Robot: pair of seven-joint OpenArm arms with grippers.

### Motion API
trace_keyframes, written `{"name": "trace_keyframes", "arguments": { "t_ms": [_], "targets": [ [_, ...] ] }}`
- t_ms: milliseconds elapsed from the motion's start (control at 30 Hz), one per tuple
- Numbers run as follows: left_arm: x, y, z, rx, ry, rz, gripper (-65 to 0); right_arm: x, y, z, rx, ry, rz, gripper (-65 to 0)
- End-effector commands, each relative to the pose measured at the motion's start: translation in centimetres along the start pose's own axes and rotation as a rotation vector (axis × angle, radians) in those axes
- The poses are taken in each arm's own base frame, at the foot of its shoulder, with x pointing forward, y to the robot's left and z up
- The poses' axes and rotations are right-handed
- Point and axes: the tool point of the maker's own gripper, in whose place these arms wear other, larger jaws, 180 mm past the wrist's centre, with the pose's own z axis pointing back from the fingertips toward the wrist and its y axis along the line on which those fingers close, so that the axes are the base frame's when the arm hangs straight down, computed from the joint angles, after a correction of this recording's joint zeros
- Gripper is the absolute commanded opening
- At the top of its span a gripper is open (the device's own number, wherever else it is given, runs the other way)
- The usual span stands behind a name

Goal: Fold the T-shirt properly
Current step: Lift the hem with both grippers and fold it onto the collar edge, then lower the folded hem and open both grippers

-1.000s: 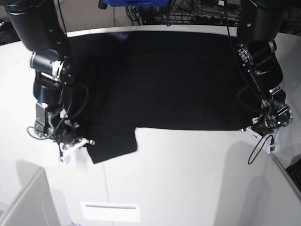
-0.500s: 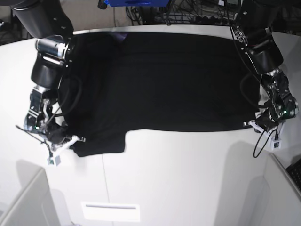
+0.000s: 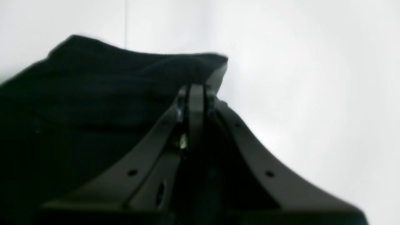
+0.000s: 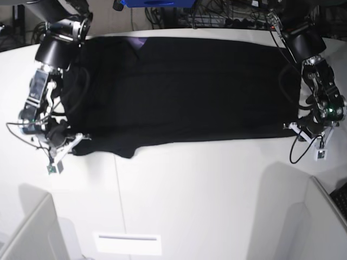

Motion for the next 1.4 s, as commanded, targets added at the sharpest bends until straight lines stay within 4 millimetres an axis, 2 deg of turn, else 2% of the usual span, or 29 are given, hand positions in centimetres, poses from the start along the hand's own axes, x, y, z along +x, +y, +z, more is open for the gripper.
{"name": "trace_keyframes", "arguments": {
  "t_ms": [0,200,300,367,533,633,733,900,1067,1167,1267,1367],
  "targets": [
    [2.1,0.7,1.1,0.023,-0.066,-0.023,-65.0,2.1,-0.6,1.2,-0.023,-0.068,0.021,-65.0],
    [1.6,0.5,2.6,0.042,-0.087,-0.071,-65.0,0.1,-0.4,3.5,-0.058,-0.048,0.066,-65.0],
    [1.7,1.6,4.1,0.079,-0.118,-0.061,-65.0,-1.3,-0.3,3.9,-0.063,-0.024,0.074,-65.0],
    [1.7,1.5,4.8,0.077,-0.142,-0.041,-65.0,-2.1,-0.2,3.9,-0.063,-0.011,0.075,-65.0],
    [0.0,0.7,6.1,0.003,-0.108,0.009,-65.0,-3.5,-0.3,4.5,-0.073,0.01,0.08,-65.0],
    [-1.1,0.7,7.3,-0.045,-0.115,0.062,-65.0,-3.8,0.0,6.0,-0.087,-0.01,0.108,-65.0],
    [-2.4,0.2,8.0,-0.056,-0.096,0.04,-65.0,-4.5,1.0,7.1,-0.085,-0.021,0.113,-65.0],
    [-4.7,0.7,8.2,-0.035,-0.042,0.032,-65.0,-7.4,2.9,8.5,-0.067,0.025,0.101,-65.0],
    [-5.7,1.4,8.7,-0.019,-0.011,0.003,-65.0,-9.6,4.0,8.7,-0.042,0.043,0.077,-65.0],
    [-5.9,1.5,8.8,-0.015,-0.005,0.001,-65.0,-10.3,3.0,9.2,-0.068,0.025,0.045,-65.0],
    [-6.5,1.6,8.7,-0.015,0.009,0.004,-65.0,-10.5,3.8,9.4,-0.014,-0.001,-0.004,-65.0],
    [-6.4,1.3,8.8,-0.021,0.01,-0.002,-65.0,-10.2,3.6,10.1,0.038,-0.047,-0.094,-65.0]
  ]
}}
